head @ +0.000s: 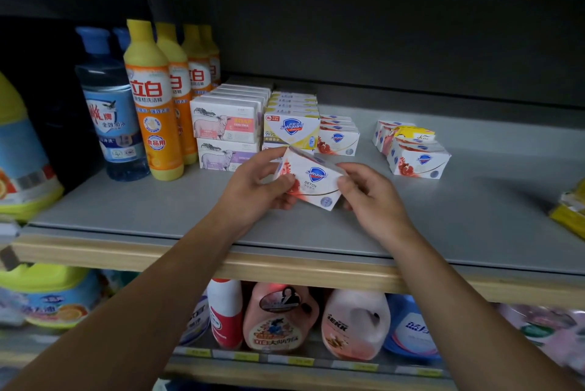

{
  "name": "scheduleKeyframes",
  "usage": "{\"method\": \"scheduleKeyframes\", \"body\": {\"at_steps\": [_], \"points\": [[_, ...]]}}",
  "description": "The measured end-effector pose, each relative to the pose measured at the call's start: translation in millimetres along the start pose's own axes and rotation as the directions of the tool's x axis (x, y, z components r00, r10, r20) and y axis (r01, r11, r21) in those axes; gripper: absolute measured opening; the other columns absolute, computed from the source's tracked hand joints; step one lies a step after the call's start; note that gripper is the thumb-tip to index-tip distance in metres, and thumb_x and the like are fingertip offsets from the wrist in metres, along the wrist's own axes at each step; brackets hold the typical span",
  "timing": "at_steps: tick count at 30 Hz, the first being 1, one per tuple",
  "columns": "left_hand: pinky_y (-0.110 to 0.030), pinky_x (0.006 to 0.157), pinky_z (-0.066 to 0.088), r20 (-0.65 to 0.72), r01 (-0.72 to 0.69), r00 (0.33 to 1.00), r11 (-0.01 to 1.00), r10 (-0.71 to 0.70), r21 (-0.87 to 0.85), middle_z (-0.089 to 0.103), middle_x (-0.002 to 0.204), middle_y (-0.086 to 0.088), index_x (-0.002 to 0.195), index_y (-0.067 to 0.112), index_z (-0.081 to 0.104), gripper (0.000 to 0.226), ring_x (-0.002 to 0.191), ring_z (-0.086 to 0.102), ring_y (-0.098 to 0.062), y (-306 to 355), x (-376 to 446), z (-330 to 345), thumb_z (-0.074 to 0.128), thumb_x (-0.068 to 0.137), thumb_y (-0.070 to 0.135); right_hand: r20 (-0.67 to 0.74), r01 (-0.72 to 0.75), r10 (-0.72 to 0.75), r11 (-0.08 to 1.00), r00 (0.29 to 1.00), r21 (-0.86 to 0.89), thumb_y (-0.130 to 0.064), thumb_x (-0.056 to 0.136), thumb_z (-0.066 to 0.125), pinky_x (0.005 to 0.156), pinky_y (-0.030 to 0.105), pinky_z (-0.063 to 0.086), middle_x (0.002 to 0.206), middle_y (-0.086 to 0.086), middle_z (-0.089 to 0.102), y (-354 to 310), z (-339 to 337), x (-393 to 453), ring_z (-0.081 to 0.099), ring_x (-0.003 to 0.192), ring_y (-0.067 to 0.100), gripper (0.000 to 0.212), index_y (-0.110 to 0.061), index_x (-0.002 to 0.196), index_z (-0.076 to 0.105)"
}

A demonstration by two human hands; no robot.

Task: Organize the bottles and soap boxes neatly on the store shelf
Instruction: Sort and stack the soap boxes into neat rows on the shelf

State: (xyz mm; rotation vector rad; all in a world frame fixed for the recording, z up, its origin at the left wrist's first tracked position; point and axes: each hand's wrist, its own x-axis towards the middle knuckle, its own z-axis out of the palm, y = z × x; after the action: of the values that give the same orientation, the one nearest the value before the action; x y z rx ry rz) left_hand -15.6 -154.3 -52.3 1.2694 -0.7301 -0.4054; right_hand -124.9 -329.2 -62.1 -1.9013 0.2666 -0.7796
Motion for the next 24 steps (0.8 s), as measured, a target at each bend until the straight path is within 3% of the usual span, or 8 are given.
{"method": "scheduleKeyframes", "body": {"at_steps": [2,4,7,11,16,20,22,24], "points": [[-0.043,0.073,0.06,-0.017,0.01,1.0,0.999,-0.011,-0.043,0.07,0.106,-0.018,0.112,0.021,0.067,0.024,0.076,0.068,-0.036,1.1,-1.1,1.1,0.064,0.091,0.01,-0.015,0.051,-0.051,0.997,0.999,0.053,-0.007,0.093,0.061,0.054,0.017,0.048,0.102,-0.01,0.07,-4.1,-2.0,-2.9,0.063,0.057,0.006,0.031,-0.03,0.114,0.062],[-0.043,0.081,0.059,-0.018,0.02,1.0,0.997,-0.021,-0.069,0.07,0.109,-0.016,0.102,0.022,0.07,0.013,0.086,0.071,-0.036,1.3,-1.5,1.1,0.064,0.091,0.018,-0.005,0.108,-0.107,0.991,0.994,0.082,0.001,0.088,0.063,0.061,0.025,0.054,0.109,-0.017,0.068,-7.1,-3.5,-6.3,0.069,0.064,0.018,0.046,-0.038,0.112,0.061],[-0.044,0.089,0.057,-0.028,-0.014,1.0,0.998,0.013,-0.06,0.064,0.124,-0.015,0.104,0.014,0.068,0.018,0.103,0.068,-0.031,-1.6,-0.1,-0.5,0.065,0.089,0.005,0.037,0.146,-0.146,0.989,0.989,0.016,0.006,0.082,0.066,0.071,0.028,0.055,0.112,-0.027,0.065,-8.8,-3.3,-8.8,0.07,0.077,0.025,0.057,-0.043,0.109,0.06],[-0.039,0.092,0.056,-0.001,-0.078,0.997,0.997,0.078,0.014,0.062,0.125,-0.008,0.107,0.006,0.066,0.032,0.104,0.068,-0.021,-4.0,2.0,-2.7,0.066,0.082,-0.013,0.048,0.179,-0.181,0.982,0.982,0.054,0.016,0.078,0.061,0.073,0.017,0.051,0.124,-0.016,0.063,-8.9,-1.1,-9.1,0.071,0.094,0.013,0.054,-0.03,0.106,0.06],[-0.033,0.085,0.058,0.032,-0.066,0.997,0.998,0.066,0.005,0.068,0.117,0.005,0.107,0.006,0.066,0.035,0.099,0.07,-0.017,-5.9,2.7,-4.1,0.066,0.08,-0.016,0.043,0.211,-0.211,0.977,0.977,-0.005,0.018,0.078,0.059,0.085,0.028,0.055,0.13,-0.004,0.058,-7.9,0.3,-7.8,0.066,0.109,0.016,0.055,-0.03,0.105,0.057],[-0.04,0.092,0.056,-0.009,-0.046,0.999,0.999,0.046,0.024,0.062,0.127,-0.011,0.115,0.004,0.065,0.037,0.101,0.069,-0.017,-4.2,1.6,-2.4,0.069,0.081,-0.011,0.02,0.189,-0.188,0.982,0.982,-0.024,0.008,0.082,0.063,0.073,0.019,0.05,0.116,-0.015,0.067,-7.6,-1.6,-7.7,0.07,0.09,0.009,0.055,-0.04,0.108,0.057],[-0.037,0.082,0.058,-0.005,-0.048,0.999,0.995,0.049,0.088,0.063,0.124,-0.01,0.118,0.014,0.066,0.041,0.091,0.068,-0.016,-2.6,-0.3,-0.6,0.07,0.082,-0.005,-0.011,0.179,-0.18,0.983,0.984,-0.04,-0.001,0.083,0.064,0.064,0.017,0.047,0.104,-0.021,0.069,-7.7,-2.8,-7.7,0.066,0.072,0.01,0.052,-0.046,0.109,0.057],[-0.024,0.066,0.053,-0.029,-0.1,0.994,0.966,0.11,0.239,0.065,0.117,-0.003,0.115,0.026,0.067,0.037,0.077,0.063,-0.008,-3.0,-0.6,1.4,0.071,0.085,0.004,-0.04,0.177,-0.179,0.983,0.983,-0.043,-0.009,0.085,0.064,0.062,0.018,0.047,0.104,-0.022,0.067,-7.4,-3.0,-7.7,0.06,0.065,0.008,0.046,-0.047,0.11,0.058]]}}
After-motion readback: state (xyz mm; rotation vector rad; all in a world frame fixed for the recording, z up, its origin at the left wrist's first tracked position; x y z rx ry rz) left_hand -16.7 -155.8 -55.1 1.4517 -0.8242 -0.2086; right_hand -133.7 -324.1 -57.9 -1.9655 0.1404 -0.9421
